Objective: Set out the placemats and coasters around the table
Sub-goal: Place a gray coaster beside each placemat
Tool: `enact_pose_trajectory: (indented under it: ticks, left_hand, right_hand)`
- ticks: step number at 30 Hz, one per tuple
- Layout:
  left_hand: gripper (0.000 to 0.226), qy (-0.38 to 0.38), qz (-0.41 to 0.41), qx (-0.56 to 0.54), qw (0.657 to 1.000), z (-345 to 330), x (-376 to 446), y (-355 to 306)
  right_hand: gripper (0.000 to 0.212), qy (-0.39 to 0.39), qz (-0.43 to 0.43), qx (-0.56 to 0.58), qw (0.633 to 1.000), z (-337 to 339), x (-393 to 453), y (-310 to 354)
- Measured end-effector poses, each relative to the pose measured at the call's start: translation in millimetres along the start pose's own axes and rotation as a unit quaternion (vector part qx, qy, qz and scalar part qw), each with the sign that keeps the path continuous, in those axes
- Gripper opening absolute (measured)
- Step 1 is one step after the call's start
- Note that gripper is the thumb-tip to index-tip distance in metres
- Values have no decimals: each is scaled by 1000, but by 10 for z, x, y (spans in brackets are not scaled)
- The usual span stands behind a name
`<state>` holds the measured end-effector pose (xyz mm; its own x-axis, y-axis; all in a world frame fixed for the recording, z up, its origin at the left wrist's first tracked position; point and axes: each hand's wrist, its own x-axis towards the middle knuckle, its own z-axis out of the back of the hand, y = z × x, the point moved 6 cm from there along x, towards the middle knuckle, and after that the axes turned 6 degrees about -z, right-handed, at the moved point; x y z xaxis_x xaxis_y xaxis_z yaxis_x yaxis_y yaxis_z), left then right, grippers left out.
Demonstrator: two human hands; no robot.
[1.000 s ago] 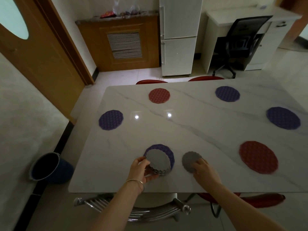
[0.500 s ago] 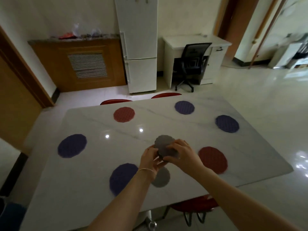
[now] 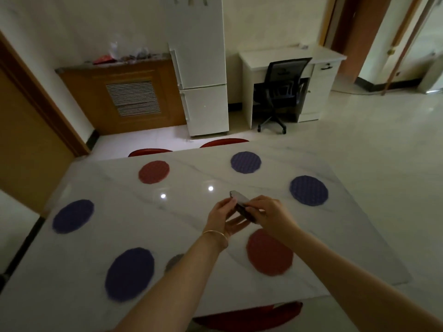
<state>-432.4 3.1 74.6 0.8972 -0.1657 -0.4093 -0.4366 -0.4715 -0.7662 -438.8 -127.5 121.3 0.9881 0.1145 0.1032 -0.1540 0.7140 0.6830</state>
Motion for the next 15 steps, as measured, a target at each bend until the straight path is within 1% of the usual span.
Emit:
enact_pose_trajectory:
  ticks: [3, 6, 8, 11, 13, 15]
  left_hand:
    - [40, -30, -2, -8, 1000, -232, 5, 201]
    - [37, -48, -3, -22, 999, -436, 36, 346]
    - [38, -57, -6, -21, 998, -535, 69, 402]
    - [39, -68, -9, -13, 998, -641, 103, 444]
    - [40, -71, -11, -16, 997, -664, 122, 490]
    - [37, -76, -7, -15, 997, -658, 159, 552]
  right_hand:
    - [17, 30, 15, -28, 999, 195, 6, -224]
    - [15, 36, 3, -68, 997, 397, 56, -453]
    - [13, 35, -5, -69, 997, 494, 71, -568]
    - [24, 52, -16, -46, 997, 542, 51, -652]
    - [30, 47, -18, -54, 997, 569, 41, -690]
    - [25, 11, -18, -85, 996, 628, 18, -760]
